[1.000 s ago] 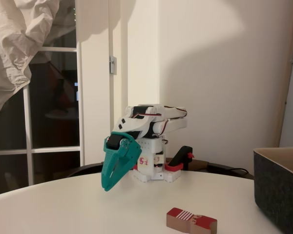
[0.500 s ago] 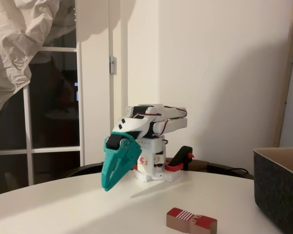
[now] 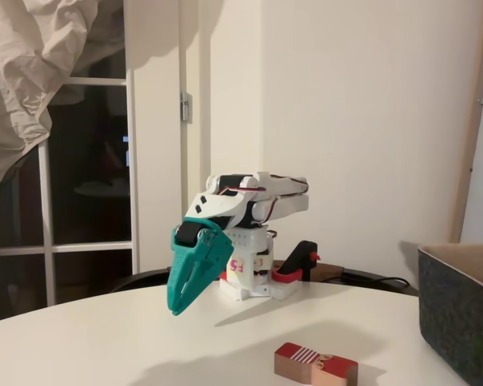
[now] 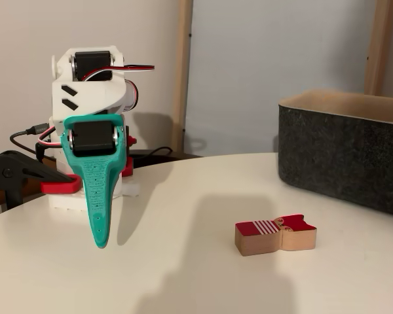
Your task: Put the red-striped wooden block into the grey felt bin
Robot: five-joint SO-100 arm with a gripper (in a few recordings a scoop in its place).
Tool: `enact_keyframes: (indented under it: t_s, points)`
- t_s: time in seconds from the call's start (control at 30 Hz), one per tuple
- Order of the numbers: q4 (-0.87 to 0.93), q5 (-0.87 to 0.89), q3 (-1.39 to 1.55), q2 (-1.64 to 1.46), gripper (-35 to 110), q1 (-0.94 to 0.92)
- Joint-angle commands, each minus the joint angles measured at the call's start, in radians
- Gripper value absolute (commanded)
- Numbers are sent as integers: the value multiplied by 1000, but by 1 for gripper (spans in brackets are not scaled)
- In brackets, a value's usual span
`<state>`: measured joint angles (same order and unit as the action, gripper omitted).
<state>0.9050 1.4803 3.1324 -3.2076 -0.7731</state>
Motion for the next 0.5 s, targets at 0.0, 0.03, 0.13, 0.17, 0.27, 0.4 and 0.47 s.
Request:
enact_keyframes:
  t_s: [0.0, 0.03, 0.13, 0.17, 0.27, 0.4, 0.47]
  points:
    - [-6, 9, 12, -26, 0, -11]
    - [-6, 9, 12, -26, 0, -11]
    - [-6, 9, 12, -26, 0, -11]
    - [-6, 9, 12, -26, 0, -11]
    - [-6, 11, 12, -26, 0, -11]
    - [-6, -6, 12, -26, 0, -15]
    - [-6, -3, 12, -26, 0, -15]
